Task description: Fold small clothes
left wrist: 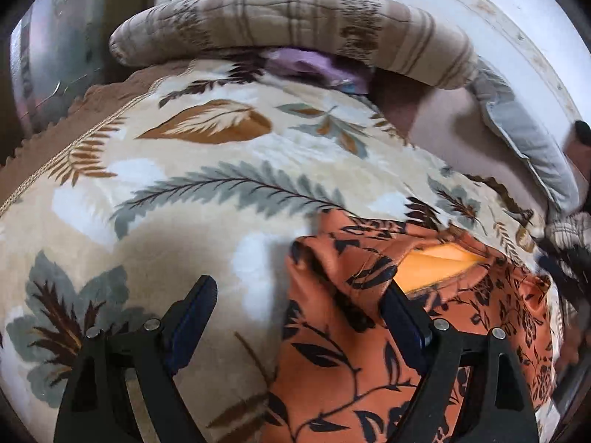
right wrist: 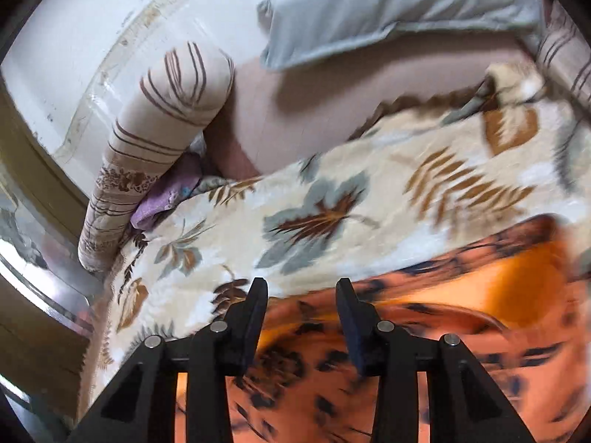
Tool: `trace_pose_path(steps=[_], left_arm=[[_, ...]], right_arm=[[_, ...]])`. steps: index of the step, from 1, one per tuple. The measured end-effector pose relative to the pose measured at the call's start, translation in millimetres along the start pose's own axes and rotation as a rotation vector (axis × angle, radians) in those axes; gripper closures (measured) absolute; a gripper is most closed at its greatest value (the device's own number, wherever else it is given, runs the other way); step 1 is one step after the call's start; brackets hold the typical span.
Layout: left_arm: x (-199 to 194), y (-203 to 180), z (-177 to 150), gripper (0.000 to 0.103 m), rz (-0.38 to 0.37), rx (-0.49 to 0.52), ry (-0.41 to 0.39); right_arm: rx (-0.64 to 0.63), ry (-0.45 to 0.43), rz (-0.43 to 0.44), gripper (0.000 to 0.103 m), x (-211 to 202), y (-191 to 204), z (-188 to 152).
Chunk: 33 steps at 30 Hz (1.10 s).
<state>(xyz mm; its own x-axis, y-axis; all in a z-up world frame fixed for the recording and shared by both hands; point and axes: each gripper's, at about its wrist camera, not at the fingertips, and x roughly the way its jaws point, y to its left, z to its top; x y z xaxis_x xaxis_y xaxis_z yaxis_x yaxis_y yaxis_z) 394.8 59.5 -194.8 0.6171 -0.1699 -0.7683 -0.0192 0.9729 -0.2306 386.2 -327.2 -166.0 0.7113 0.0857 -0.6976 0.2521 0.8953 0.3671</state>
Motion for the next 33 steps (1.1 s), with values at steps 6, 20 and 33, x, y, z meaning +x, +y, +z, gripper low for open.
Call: trace_pose_path(steps=[6, 20, 33], left_arm=[[-31.1, -30.3, -7.2, 0.015, -0.034, 0.103, -0.097], [-31.2, 15.6, 14.2, 0.015, 0.239, 0.006, -0.128], [-29.3, 35.0, 18.5, 0.015, 0.081, 0.026, -0.044]], right_arm=[[0.008, 0.08, -0.164, 0.061, -34.5, -76.0, -24.9], [-0.124, 0.283, 0.1, 0.06, 25.0, 12.6, -25.5], [-0.109, 0.18, 0.17, 0.059, 105.2, 133.1, -25.3]])
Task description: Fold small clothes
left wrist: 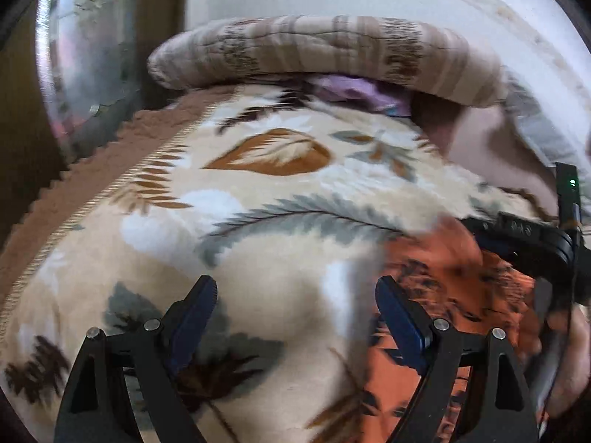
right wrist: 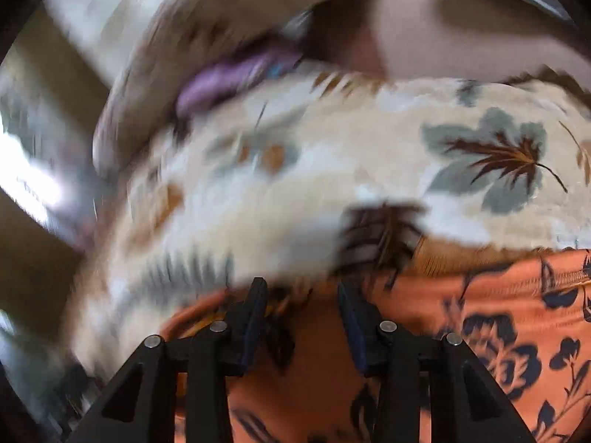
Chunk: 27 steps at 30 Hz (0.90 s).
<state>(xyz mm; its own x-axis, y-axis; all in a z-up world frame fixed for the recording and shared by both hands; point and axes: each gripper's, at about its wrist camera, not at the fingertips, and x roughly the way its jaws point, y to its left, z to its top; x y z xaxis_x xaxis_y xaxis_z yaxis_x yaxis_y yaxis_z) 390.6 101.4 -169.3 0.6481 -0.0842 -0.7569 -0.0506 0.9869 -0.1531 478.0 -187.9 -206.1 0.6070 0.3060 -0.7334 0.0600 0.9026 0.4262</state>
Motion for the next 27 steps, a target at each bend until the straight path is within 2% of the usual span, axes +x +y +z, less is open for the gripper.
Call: trace_pose_path(steps=[3, 5, 8, 12, 16, 17, 20, 24, 27], left_arm=[[-0.2, -15.1, -3.7, 0.015, -0.1, 0.017, 0.015], [3.6, -27.5, -8.4, 0.015, -0.118, 0.056, 0.042], [19.1, -42.4, -20.5, 0.015, -0.067, 0.107, 0.118], [38.5, -57.1, -39.6, 0.015, 0.046, 0.189, 0.191], [28.5, -73.2, -52.9, 0.015, 0.128, 0.27, 0.13], [25.1, -76.2, -55.2, 0.015, 0.143, 0.291, 0.12], [9.7, -82.4, -61.3, 0.015, 0.138, 0.309, 0.099], [-27.0, -91.8, -72.7, 0.015, 0.059, 0.327, 0.045], [-46.0, -100.3, -77.1, 0.015, 0.028, 0.347, -0.004]], right_arm=[[-0.056, -0.029, -0.036, 0.059, -29.9, -6.7, -5.3], [-0.086, -0.03, -0.075, 0.059, -57.2, -22.5, -15.2], [-0.077, -0.028, -0.148, 0.059, -108.6, -66.8, -40.9], [-0.004, -0.007, -0.245, 0.059, -159.8, -125.2, -81.4], [0.088, 0.067, -0.291, 0.059, -173.9, -171.9, -125.6], [0.109, 0.104, -0.281, 0.059, -169.3, -180.6, -132.7], [0.089, 0.098, -0.276, 0.06, -173.8, -176.6, -130.3], [0.088, -0.006, -0.185, 0.06, -196.9, -162.4, -128.8], [0.041, -0.029, -0.132, 0.06, -200.3, -146.9, -131.0]])
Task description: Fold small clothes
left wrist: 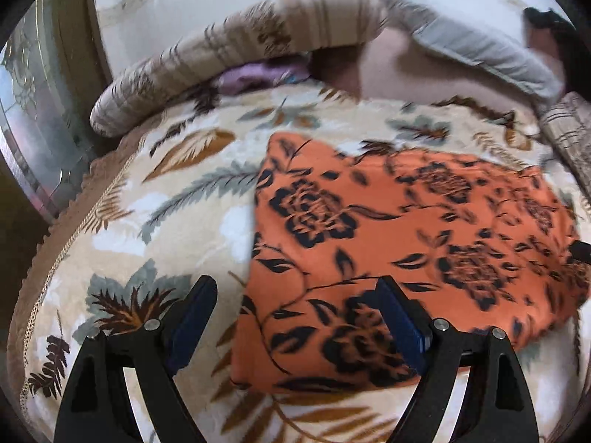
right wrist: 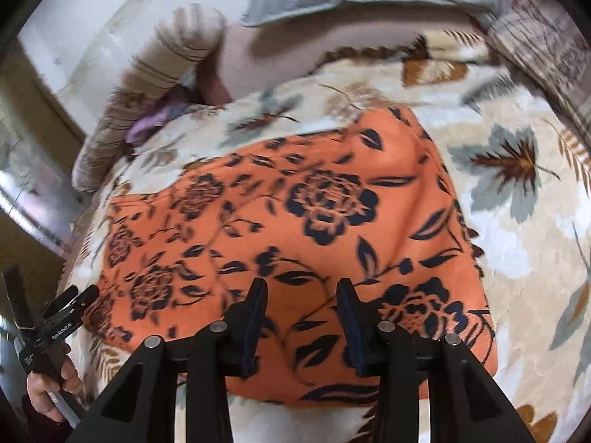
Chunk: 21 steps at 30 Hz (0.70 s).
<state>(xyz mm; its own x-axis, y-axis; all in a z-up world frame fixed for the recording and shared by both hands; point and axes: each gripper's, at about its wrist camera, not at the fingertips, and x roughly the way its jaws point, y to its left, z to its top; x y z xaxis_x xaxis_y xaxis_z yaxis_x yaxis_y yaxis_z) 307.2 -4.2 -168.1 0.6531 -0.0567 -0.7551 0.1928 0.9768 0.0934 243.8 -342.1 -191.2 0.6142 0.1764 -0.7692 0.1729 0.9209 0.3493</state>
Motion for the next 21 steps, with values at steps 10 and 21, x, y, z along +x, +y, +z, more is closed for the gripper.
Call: trace_pose_path(steps=[10, 21], left_arm=[[28.9, -22.8, -13.4, 0.015, 0.039, 0.025, 0.07], [37.2, -26.9, -16.8, 0.015, 0.054, 0.038, 0.062]], right_arm=[[-0.093, 0.1, -0.036, 0.058, 31.7, 24.3, -27.6], [-0.146, -0.012, 0.09, 0.058, 22.4, 77.6, -22.9]])
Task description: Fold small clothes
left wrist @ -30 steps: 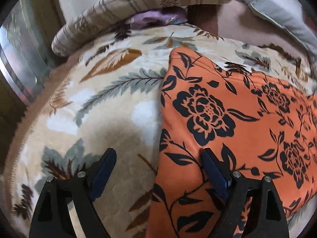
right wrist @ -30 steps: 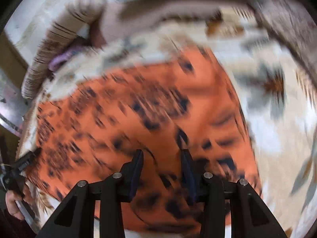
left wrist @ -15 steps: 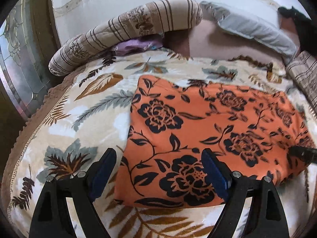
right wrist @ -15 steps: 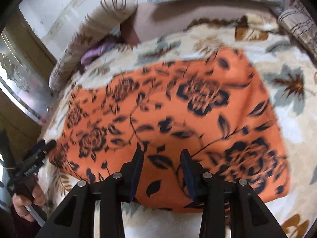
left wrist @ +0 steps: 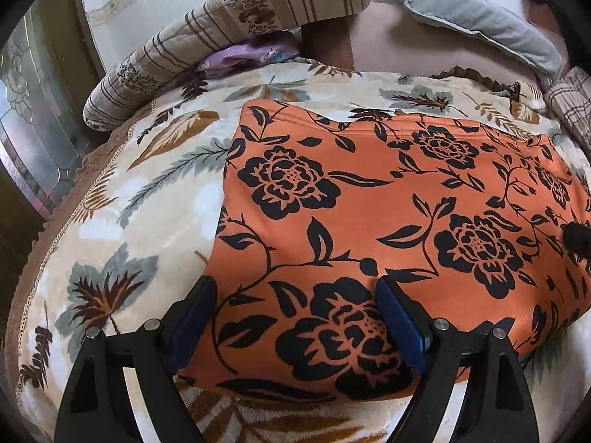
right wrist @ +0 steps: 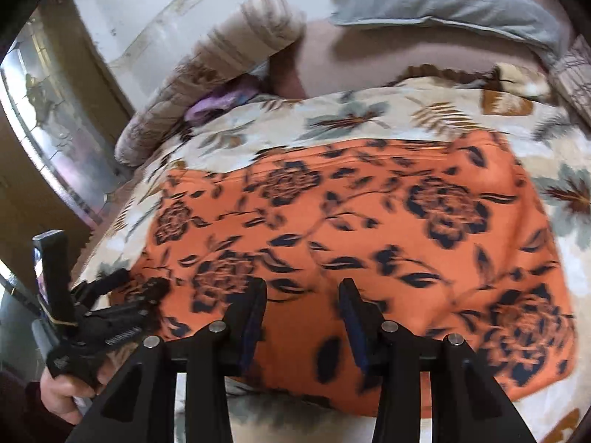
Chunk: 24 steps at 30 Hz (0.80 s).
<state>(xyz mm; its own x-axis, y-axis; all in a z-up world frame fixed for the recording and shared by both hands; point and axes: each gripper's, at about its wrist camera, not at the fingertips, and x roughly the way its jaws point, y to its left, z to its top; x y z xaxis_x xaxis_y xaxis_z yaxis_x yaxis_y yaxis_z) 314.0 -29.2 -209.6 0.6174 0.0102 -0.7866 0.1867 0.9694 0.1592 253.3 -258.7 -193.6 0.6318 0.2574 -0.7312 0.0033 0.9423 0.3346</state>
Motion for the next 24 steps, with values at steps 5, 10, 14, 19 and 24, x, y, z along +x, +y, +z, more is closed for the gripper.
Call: trace_pose_path(steps=[5, 10, 14, 19, 24], left_arm=[[0.4, -1.2, -1.7, 0.015, 0.003, 0.019, -0.003], [-7.9, 1.1, -1.1, 0.015, -0.004, 0.011, 0.001], [-15.4, 3.0, -7.3, 0.015, 0.009, 0.011, -0.015], [-2.1, 1.6, -11.0, 0.013, 0.006, 0.019, 0.025], [-18.4, 23.8, -11.6, 0.013, -0.024, -0.083, 0.039]], right_arm=[[-0.089, 0.127, -0.045, 0.055, 43.2, 22.7, -15.2], [-0.103, 0.088, -0.032, 0.051, 31.6, 28.7, -12.7], [-0.082, 0.031, -0.031, 0.051, 18.2, 22.8, -8.2], [-0.132, 0.107, -0.073, 0.052, 36.9, 23.0, -17.8], [-0.05, 0.074, -0.031, 0.052, 13.6, 9.7, -14.7]])
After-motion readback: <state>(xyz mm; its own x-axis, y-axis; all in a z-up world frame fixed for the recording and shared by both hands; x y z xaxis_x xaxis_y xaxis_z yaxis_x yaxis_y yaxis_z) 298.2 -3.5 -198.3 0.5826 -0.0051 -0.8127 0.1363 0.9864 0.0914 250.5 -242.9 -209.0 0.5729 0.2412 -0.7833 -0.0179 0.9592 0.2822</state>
